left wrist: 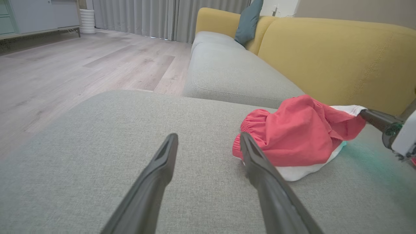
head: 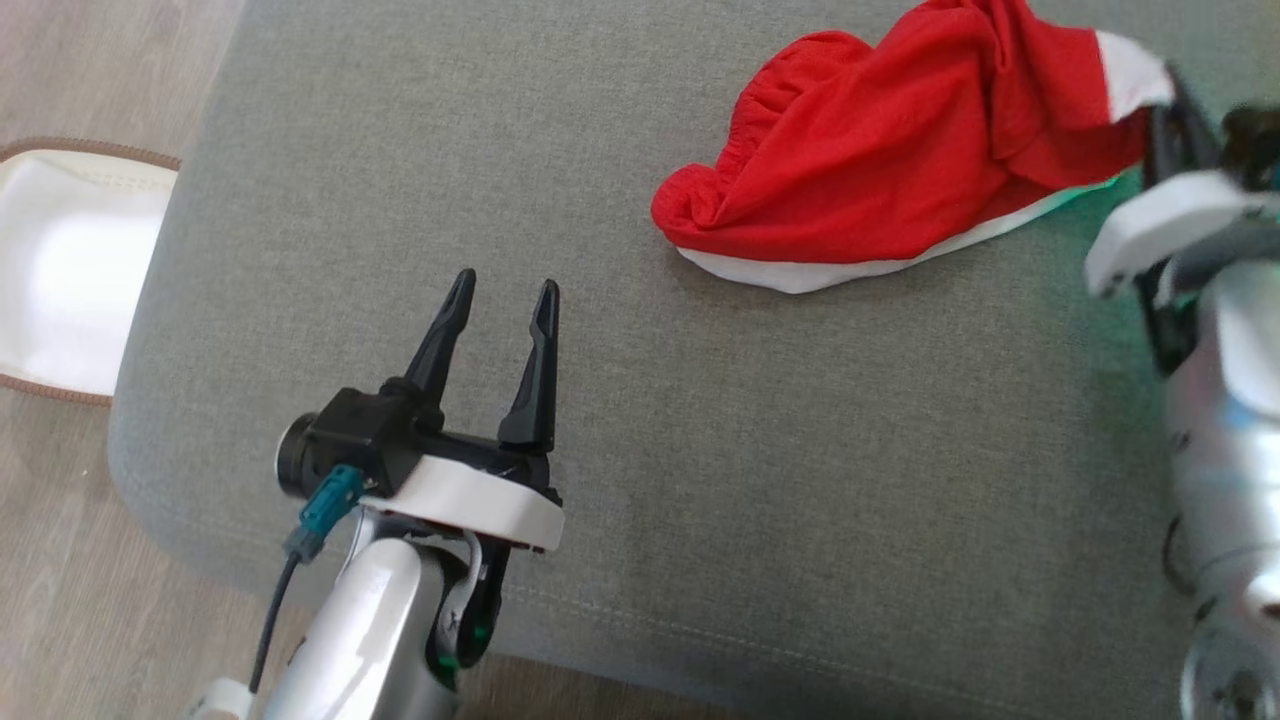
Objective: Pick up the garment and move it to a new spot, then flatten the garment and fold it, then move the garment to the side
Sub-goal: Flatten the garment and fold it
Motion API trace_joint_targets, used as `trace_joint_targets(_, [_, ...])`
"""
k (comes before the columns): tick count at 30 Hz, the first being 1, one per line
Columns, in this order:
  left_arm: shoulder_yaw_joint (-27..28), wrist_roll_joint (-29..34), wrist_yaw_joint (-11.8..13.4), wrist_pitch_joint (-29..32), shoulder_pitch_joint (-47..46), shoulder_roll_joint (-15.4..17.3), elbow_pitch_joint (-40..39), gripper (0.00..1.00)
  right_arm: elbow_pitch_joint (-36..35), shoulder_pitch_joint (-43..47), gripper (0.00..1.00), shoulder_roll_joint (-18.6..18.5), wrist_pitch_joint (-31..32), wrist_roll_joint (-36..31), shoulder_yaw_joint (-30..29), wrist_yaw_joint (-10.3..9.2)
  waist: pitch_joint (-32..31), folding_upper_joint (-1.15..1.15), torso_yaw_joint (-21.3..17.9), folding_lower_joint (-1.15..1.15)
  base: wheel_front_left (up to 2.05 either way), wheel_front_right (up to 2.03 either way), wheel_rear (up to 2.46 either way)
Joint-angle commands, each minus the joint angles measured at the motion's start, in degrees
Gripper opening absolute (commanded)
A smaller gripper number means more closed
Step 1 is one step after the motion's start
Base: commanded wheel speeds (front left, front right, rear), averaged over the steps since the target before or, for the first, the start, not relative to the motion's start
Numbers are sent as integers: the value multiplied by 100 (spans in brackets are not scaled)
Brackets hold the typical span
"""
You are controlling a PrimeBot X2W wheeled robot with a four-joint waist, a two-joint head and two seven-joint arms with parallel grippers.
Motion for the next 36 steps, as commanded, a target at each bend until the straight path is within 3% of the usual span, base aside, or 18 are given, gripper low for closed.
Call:
trace_joint_targets(1, [149, -70, 46, -30, -184, 35, -171, 100, -133, -312, 0, -55, -7, 31, 168, 37, 9, 0, 15, 0, 0, 0, 0])
trace_joint_targets(15, [-182, -326, 88, -30, -381, 35, -200, 100, 876, -2371, 0, -847, 815, 224, 642, 37, 434, 0, 601, 0, 0, 0, 0])
trace_joint_targets(16, [-198, -344, 95, -30, -393, 35, -205, 100, 969, -2436, 33, -902, 862, 157, 642, 37, 460, 0, 633, 0, 0, 0, 0])
trace_joint_targets(17, [-212, -359, 102, -30, -404, 35, -209, 100, 1060, -2484, 100, -947, 900, 85, 635, 37, 483, 0, 659, 0, 0, 0, 0])
trace_joint_targets(26, [-180, -369, 164, -30, -463, 35, -199, 100, 1649, -2598, 100, -1004, 1004, -310, 515, 37, 485, 0, 562, 0, 0, 0, 0])
trace_joint_targets(36, [170, -150, 77, -30, -398, 35, -144, 100, 1885, -2195, 100, -674, 135, 27, 290, 37, -77, 0, -93, 0, 0, 0, 0])
